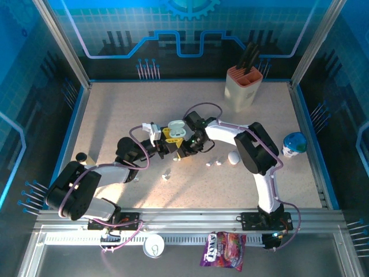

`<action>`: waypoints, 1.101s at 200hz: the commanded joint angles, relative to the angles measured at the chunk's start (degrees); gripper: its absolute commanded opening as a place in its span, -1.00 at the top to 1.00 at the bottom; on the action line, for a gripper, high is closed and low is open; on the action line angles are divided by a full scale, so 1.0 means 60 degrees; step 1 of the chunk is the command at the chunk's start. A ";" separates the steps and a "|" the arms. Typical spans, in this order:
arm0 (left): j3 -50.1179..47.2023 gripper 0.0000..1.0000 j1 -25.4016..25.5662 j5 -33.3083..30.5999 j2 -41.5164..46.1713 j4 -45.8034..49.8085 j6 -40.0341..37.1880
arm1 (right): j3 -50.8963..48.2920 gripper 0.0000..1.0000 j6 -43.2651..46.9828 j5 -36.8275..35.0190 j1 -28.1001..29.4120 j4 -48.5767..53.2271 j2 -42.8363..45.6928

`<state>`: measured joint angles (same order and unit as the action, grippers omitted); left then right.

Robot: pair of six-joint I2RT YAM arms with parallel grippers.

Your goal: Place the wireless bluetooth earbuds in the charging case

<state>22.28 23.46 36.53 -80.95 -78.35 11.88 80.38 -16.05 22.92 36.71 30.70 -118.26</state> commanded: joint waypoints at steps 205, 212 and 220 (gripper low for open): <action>0.0065 0.53 -0.0076 0.0370 -0.0256 -0.0316 -0.0003 | -0.2413 0.24 -0.1118 -0.1511 -0.1047 -0.0232 0.1947; 0.0073 0.53 -0.0076 0.0369 -0.0270 -0.0327 0.0012 | -0.2471 0.24 -0.1147 -0.1422 -0.1075 -0.0334 0.1970; 0.0086 0.54 -0.0083 0.0385 -0.0285 -0.0324 0.0012 | -0.2511 0.24 -0.1167 -0.1377 -0.1110 -0.0405 0.1971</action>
<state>22.28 23.46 37.36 -81.95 -78.39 11.75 66.89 -21.93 11.00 30.83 32.05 -107.35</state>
